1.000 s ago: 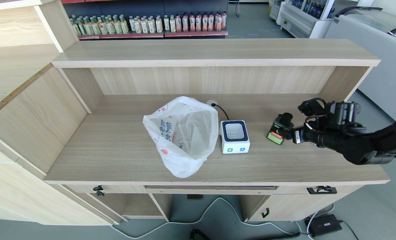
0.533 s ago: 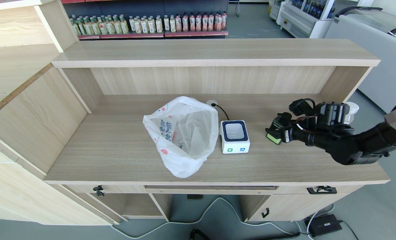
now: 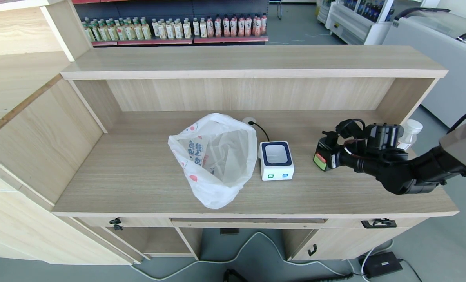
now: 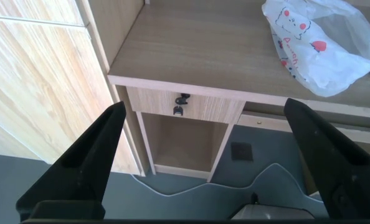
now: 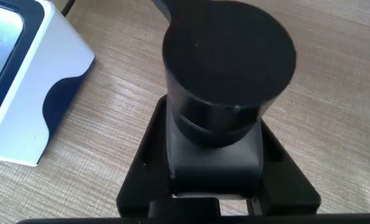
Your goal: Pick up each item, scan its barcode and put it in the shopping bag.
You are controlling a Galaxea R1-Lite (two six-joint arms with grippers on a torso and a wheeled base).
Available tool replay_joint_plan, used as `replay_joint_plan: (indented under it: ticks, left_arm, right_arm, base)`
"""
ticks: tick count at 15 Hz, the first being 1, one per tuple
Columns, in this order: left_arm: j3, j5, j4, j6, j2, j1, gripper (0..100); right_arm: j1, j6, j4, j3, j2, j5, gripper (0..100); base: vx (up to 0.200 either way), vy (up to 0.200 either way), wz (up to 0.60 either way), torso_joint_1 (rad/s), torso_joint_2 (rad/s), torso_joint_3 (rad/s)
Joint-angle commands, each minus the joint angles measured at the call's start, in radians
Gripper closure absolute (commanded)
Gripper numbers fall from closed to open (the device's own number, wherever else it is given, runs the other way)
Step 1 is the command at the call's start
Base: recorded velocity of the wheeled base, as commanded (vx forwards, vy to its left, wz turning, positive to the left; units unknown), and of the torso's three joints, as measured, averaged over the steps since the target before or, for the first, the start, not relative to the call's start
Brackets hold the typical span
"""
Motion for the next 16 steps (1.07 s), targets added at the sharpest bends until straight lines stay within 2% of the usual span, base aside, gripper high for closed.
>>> replay_joint_plan:
  ticks: [1, 5, 10, 12, 14, 15, 16]
  left_arm:
    - [0.0, 0.0, -0.001, 0.0, 0.0, 0.0, 0]
    - [-0.001, 0.0, -0.001, 0.0, 0.0, 0.0, 0]
    - [-0.001, 0.0, -0.001, 0.0, 0.0, 0.0, 0]
    - [-0.001, 0.0, -0.001, 0.0, 0.0, 0.0, 0]
    - [0.0, 0.0, -0.001, 0.0, 0.0, 0.0, 0]
    - [0.0, 0.0, -0.001, 0.0, 0.0, 0.0, 0]
    - [0.0, 0.0, -0.001, 0.0, 0.0, 0.0, 0]
  right_arm:
    - [-0.001, -0.006, 0.003, -0.002, 0.008, -0.002, 100]
    - [-0.013, -0.036, -0.065, 0.064, -0.066, 0.0, 100]
    - [-0.052, -0.145, -0.088, 0.206, -0.316, 0.0, 100]
    - [-0.053, -0.351, -0.088, 0.329, -0.53, -0.005, 100]
    - [-0.124, -0.592, -0.157, 0.509, -0.693, 0.017, 100]
    - [-0.138, -0.645, -0.208, 0.575, -0.739, 0.067, 100]
    - [-0.132, -0.697, -0.218, 0.599, -0.785, 0.173, 100]
  base:
    - [0.0, 0.0, 0.0, 0.0, 0.0, 0.0]
    - [0.0, 0.0, 0.0, 0.0, 0.0, 0.0]
    - [0.0, 0.0, 0.0, 0.0, 0.0, 0.0]
    - [0.0, 0.0, 0.0, 0.0, 0.0, 0.0]
    - [0.0, 0.0, 0.0, 0.0, 0.0, 0.0]
    - [0.0, 0.0, 0.0, 0.0, 0.0, 0.0]
    - [0.0, 0.0, 0.0, 0.0, 0.0, 0.0]
